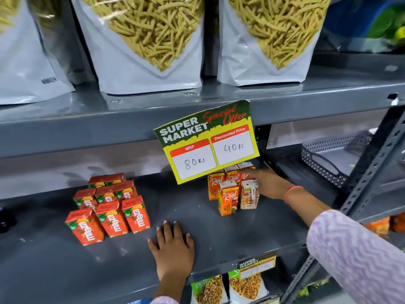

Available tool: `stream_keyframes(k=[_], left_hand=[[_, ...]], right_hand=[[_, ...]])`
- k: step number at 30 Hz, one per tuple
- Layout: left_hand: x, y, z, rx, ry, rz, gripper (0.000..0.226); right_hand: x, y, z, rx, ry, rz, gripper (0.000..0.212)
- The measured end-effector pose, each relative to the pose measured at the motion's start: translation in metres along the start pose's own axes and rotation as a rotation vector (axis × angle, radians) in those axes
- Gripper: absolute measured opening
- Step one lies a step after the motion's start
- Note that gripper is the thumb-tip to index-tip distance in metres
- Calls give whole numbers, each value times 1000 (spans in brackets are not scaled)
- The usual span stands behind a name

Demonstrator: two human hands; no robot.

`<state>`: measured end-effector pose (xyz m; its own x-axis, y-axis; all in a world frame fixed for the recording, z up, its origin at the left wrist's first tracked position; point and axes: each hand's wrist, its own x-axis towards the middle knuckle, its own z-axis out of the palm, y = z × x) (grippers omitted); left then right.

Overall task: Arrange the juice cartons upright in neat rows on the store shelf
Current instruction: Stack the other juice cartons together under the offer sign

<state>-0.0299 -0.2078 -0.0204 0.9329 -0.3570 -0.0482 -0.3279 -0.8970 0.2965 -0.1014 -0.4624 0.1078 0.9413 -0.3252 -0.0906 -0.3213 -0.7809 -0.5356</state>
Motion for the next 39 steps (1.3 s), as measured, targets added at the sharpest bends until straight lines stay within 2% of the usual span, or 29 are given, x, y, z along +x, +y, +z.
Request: stream_keyframes(k=[5,10,16,22,29,35,37,39], left_hand=[[1,1,1,-3,9,0,55],[1,0,2,5,21,-3,55],[0,0,4,20,46,-6,54],[0,0,3,6,40,-4,55],[2,-2,5,16,54,3,55],[1,-2,7,12,63,-5,54],[1,-1,6,0,66,-4,54],[2,1,5,-36,77,20,52]], right_hand=[[7,9,5,-22,45,6,40],[11,5,-9,-182,-61,-91,49],[18,-1,-18,-405,-117,-140,45],[22,2,-20,-465,-159,3,39],[15,0,-14,-531,-2,131,34],[11,1,3,-445,159,198,55],[4,9,7,-260,219,167,58],[-5,25,13,95,234,203,65]])
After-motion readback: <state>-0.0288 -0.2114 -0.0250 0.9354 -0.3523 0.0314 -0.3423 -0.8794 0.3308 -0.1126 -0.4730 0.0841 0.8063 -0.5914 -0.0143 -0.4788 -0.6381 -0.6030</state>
